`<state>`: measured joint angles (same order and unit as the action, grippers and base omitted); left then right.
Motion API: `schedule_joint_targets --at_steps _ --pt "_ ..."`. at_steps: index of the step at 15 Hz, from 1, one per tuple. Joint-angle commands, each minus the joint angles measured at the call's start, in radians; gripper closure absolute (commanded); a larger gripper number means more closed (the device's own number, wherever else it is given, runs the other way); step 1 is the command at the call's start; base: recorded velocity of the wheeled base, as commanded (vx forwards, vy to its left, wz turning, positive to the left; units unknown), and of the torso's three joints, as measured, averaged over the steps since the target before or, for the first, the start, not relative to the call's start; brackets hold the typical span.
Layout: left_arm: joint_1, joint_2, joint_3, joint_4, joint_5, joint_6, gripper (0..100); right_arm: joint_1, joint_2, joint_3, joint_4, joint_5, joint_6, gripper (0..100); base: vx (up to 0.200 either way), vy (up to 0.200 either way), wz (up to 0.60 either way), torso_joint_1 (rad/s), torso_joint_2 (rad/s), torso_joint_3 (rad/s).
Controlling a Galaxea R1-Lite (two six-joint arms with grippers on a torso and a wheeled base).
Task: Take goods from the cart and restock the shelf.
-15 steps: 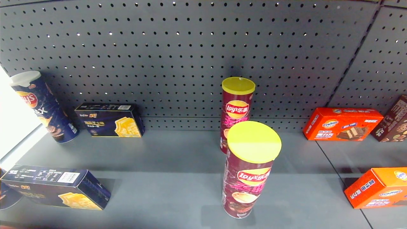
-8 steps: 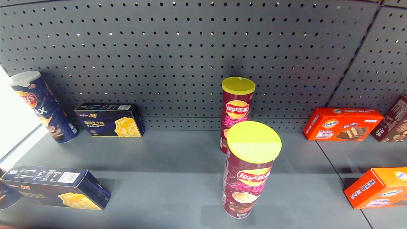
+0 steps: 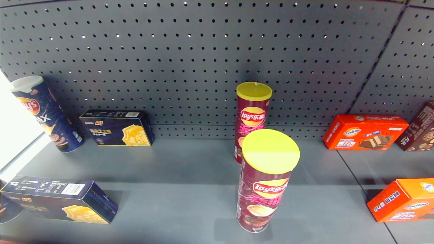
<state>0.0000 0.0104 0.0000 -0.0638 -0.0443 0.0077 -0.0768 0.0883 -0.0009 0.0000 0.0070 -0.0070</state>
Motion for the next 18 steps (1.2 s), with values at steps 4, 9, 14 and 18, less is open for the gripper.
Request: schedule_joint_targets --at_steps 4,9,14,18 --pt "0.002 -0.004 0.0 0.001 -0.051 0.025 0 0.0 0.004 -0.001 0.0 0.001 -0.001 0 0.0 0.0 0.0 0.0 0.0 0.0" --pt "-0.002 -0.004 0.0 0.065 -0.042 0.103 0 0.0 0.002 0.001 0.0 0.001 -0.001 0 0.0 0.0 0.0 0.0 0.0 0.0" --pt "-0.002 -0.004 0.0 0.067 -0.069 0.097 0 0.0 0.004 0.001 0.0 0.002 -0.001 0 0.0 0.0 0.0 0.0 0.0 0.0" --pt "-0.002 -0.004 0.0 0.067 -0.068 0.086 0 0.089 -0.038 -0.001 0.0 0.008 0.009 0 0.0 0.0 0.0 0.0 0.0 0.0"
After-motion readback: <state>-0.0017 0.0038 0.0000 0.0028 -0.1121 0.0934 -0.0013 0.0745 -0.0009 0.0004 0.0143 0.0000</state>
